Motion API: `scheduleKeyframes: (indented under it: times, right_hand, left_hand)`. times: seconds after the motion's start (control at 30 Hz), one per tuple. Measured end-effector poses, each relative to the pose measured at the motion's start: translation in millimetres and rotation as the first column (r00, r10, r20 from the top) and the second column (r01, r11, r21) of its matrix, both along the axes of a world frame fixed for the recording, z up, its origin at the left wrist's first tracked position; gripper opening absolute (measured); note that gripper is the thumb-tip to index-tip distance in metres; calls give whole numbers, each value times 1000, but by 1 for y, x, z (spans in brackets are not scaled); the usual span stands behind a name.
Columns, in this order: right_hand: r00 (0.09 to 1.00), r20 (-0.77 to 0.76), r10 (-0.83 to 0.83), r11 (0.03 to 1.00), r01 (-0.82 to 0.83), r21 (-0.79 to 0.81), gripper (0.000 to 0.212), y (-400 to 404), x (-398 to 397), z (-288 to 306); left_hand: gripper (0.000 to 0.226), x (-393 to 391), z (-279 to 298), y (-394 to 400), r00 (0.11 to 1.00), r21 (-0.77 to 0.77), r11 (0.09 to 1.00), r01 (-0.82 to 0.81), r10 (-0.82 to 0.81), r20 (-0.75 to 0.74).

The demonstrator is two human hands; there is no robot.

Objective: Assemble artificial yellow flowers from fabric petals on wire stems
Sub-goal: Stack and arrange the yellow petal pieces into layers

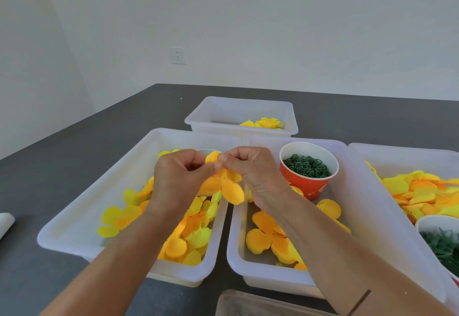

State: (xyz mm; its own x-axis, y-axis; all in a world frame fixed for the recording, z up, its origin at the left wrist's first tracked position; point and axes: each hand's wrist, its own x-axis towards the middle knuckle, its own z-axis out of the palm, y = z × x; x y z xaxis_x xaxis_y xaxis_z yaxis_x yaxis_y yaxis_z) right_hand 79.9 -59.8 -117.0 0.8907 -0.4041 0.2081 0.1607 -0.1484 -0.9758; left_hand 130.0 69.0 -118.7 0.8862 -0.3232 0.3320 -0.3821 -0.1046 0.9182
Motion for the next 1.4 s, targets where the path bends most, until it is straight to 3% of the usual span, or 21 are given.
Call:
scheduleKeyframes:
  times: [0.07,0.17,0.43,0.6,0.7,0.87,1.03,1.2,1.4]
  right_hand:
    - [993,-9,114,948,-106,299,13,-1,-1,4]
    - [991,29,128,892,-127,434,14,-1,0,6]
    - [999,51,-15,948,-2,318,7,0,0,3]
    - [994,65,-85,995,82,52,9,4,-2,0]
    - [990,101,-95,991,104,-87,9,5,-1,-1]
    - [991,124,-58,997,64,-44,10,1,-2,1]
    - [995,52,90,967,-100,235,7,-2,-6,9]
    - [998,50,42,964,-53,262,8,-3,-7,10]
    - [997,73,24,1000,-23,-10,11,-5,-7,5]
  left_hand:
    - [11,0,6,1,955,-238,960,148,-201,-218]
    - [17,0,10,1,879,-388,896,215,-351,-323]
    - [28,5,6,2,853,-346,895,280,-398,-338]
    - [4,2,0,0,987,-114,987,112,-124,-105]
    - [10,2,-6,-3,991,23,996,-81,78,112]
    - [16,0,-1,-4,999,-123,992,9,-14,-33]
    - [13,2,4,-1,958,-246,969,-11,-61,-280]
    - [10,1,5,1,974,-258,965,-51,-10,-228]
    - [6,-2,4,-1,987,-161,984,76,-98,-131]
